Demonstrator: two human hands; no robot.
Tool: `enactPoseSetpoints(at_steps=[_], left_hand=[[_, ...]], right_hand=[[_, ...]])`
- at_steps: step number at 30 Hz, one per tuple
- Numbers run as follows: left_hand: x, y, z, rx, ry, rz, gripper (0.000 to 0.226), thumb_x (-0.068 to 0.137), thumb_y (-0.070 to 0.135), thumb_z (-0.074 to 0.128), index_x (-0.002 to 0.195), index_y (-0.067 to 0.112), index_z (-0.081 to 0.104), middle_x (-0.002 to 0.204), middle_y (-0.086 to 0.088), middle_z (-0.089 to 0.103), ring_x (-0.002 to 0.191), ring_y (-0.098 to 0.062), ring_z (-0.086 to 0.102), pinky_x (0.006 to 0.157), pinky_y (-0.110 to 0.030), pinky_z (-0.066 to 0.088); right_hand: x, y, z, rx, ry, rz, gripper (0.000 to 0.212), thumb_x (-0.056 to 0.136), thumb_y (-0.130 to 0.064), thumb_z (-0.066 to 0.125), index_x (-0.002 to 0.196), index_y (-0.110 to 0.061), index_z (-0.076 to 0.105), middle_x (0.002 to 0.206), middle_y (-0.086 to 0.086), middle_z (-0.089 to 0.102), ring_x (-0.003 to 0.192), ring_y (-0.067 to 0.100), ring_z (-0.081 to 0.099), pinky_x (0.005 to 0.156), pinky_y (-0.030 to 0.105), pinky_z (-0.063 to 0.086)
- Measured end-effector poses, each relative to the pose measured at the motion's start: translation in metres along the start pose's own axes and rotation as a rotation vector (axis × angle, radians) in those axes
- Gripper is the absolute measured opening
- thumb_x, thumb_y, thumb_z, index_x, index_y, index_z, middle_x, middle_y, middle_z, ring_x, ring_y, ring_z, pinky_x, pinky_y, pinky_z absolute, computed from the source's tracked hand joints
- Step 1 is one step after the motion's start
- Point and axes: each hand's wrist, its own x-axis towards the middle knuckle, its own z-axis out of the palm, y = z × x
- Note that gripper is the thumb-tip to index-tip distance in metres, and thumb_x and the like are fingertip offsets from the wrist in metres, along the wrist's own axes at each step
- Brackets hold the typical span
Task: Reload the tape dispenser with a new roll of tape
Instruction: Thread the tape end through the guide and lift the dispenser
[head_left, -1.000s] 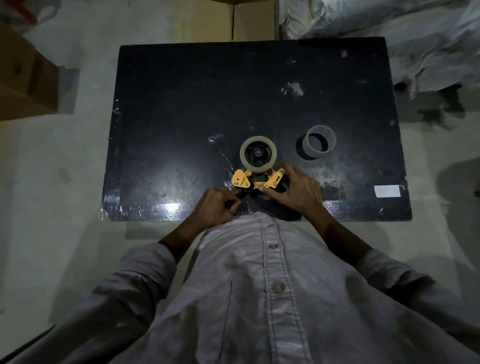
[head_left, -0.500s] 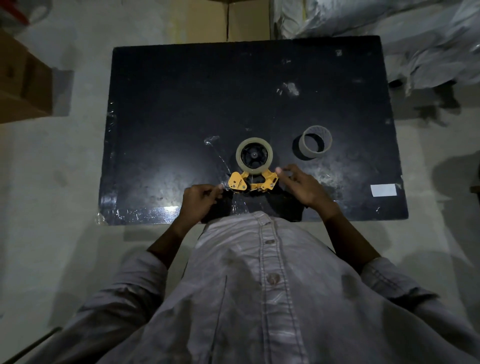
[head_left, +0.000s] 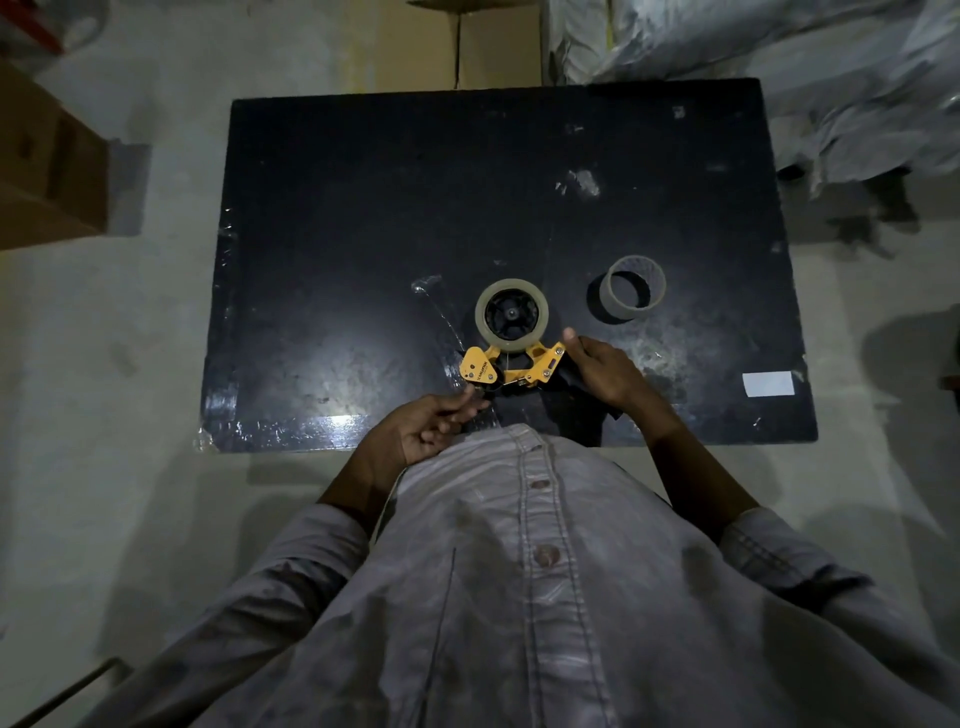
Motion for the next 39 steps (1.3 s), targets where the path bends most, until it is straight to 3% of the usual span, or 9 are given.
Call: enactPoseSetpoints(at_steps=[3,9,13,17,22,25,32,35,39], left_hand=[[0.002,-0.002,0.009,0.015,0.029,0.045,0.069,0.089,0.021,0.085,0.15,-0.002,0.063,0.103,-0.008,0.075,0.04,-0.003,0.044,0.028,-0.013,0.031],[0.004,-0.002,0.018,-0.099,0.094,0.045,0.011,0.106,0.009,0.069,0.115,0.008,0.075,0.116,-0.015,0.082,0.043,-0.006,0.055,0.033,-0.011,0.038],[0.005,-0.007,0.015,-0.155,0.084,0.06,0.013,0.108,0.0,0.061,0.116,0.002,0.07,0.138,-0.022,0.075,0.046,-0.01,0.059,0.035,-0.015,0.044],[0.001,-0.007,0.019,-0.237,0.096,0.069,0.021,0.107,0.006,0.064,0.125,-0.004,0.067,0.131,-0.025,0.078,0.047,-0.015,0.063,0.036,-0.018,0.048],[0.001,-0.005,0.023,-0.281,0.096,0.09,0.008,0.104,-0.001,0.065,0.11,0.001,0.071,0.139,-0.028,0.073,0.064,-0.015,0.072,0.037,-0.017,0.048],[0.0,-0.007,0.03,-0.242,0.116,0.085,0.007,0.105,-0.004,0.064,0.105,-0.001,0.071,0.125,-0.023,0.077,0.052,-0.01,0.068,0.038,-0.015,0.048],[-0.002,-0.008,0.038,-0.121,0.198,0.007,0.008,0.099,0.004,0.075,0.096,0.002,0.082,0.098,-0.008,0.073,0.067,-0.011,0.063,0.041,-0.017,0.049],[-0.006,-0.005,0.041,-0.124,0.212,-0.026,0.015,0.101,0.015,0.073,0.11,0.005,0.079,0.108,-0.01,0.081,0.078,-0.02,0.074,0.045,-0.02,0.052],[-0.01,0.0,0.045,-0.213,0.163,-0.099,0.025,0.106,0.021,0.068,0.126,0.006,0.07,0.134,-0.021,0.078,0.086,-0.032,0.085,0.048,-0.026,0.058]], right_hand=[[-0.002,-0.001,0.0,-0.002,-0.001,-0.01,0.08,0.101,-0.092,0.022,0.117,-0.034,0.073,0.125,0.002,0.075,0.116,0.024,0.067,0.109,0.052,0.051],[-0.002,0.004,0.002,0.006,0.011,-0.036,0.077,0.101,-0.092,0.022,0.111,-0.035,0.072,0.119,0.002,0.075,0.114,0.025,0.068,0.106,0.051,0.053],[0.0,0.008,0.003,-0.001,0.019,-0.041,0.082,0.1,-0.094,0.021,0.113,-0.033,0.074,0.119,0.002,0.076,0.112,0.023,0.069,0.107,0.053,0.054],[0.001,0.009,0.004,-0.011,0.022,-0.042,0.087,0.099,-0.095,0.019,0.119,-0.031,0.075,0.123,0.004,0.076,0.115,0.025,0.069,0.109,0.054,0.053],[0.001,0.01,0.005,-0.021,0.034,-0.065,0.084,0.102,-0.091,0.019,0.116,-0.03,0.074,0.12,0.005,0.076,0.112,0.025,0.069,0.107,0.054,0.054],[0.002,0.011,0.006,-0.023,0.044,-0.069,0.083,0.102,-0.092,0.019,0.115,-0.031,0.074,0.119,0.004,0.076,0.111,0.026,0.069,0.106,0.053,0.054],[0.001,0.012,0.006,-0.029,0.034,-0.084,0.077,0.105,-0.088,0.02,0.118,-0.032,0.072,0.12,0.005,0.076,0.111,0.025,0.068,0.107,0.054,0.054],[0.001,0.013,0.006,-0.033,0.028,-0.08,0.077,0.104,-0.089,0.02,0.111,-0.031,0.071,0.111,0.002,0.075,0.106,0.023,0.069,0.106,0.054,0.054],[0.0,0.014,0.005,-0.026,0.032,-0.075,0.084,0.101,-0.092,0.02,0.121,-0.031,0.074,0.117,0.002,0.076,0.109,0.022,0.07,0.105,0.051,0.055]])
